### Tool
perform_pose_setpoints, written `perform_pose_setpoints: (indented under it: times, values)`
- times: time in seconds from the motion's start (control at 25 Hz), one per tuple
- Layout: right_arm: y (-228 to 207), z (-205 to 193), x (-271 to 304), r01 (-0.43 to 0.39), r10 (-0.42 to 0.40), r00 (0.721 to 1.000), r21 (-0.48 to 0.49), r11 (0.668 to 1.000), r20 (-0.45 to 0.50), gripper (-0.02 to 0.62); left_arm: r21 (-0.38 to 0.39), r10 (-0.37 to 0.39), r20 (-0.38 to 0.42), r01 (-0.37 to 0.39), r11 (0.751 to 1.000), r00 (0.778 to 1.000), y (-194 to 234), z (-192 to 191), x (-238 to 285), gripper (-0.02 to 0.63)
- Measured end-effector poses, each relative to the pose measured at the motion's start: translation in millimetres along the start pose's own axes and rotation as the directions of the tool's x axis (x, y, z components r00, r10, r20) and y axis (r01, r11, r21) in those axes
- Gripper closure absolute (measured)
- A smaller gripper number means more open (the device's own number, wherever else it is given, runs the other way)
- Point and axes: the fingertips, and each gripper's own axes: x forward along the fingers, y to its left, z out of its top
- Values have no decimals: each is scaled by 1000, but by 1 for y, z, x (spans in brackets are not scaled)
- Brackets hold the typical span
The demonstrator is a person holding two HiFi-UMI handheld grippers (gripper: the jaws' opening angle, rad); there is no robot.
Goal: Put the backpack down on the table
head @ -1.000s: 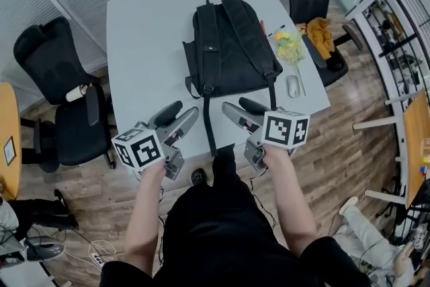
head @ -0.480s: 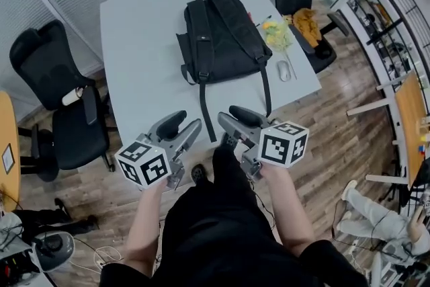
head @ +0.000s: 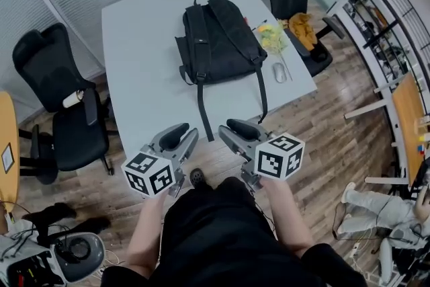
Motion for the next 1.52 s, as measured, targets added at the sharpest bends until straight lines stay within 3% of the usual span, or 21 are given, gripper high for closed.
perform_pose_setpoints:
  times: [0.48, 1.52]
  values:
    - [-11, -16, -18, 42, -43, 999, -53, 998, -21, 546, 31, 24, -4, -24, 999, 1000, -20, -10, 1, 568]
    - [-6, -30, -32, 85, -87, 996, -106, 991, -15, 586, 71, 11, -82, -5, 997, 997, -39, -29, 2, 589]
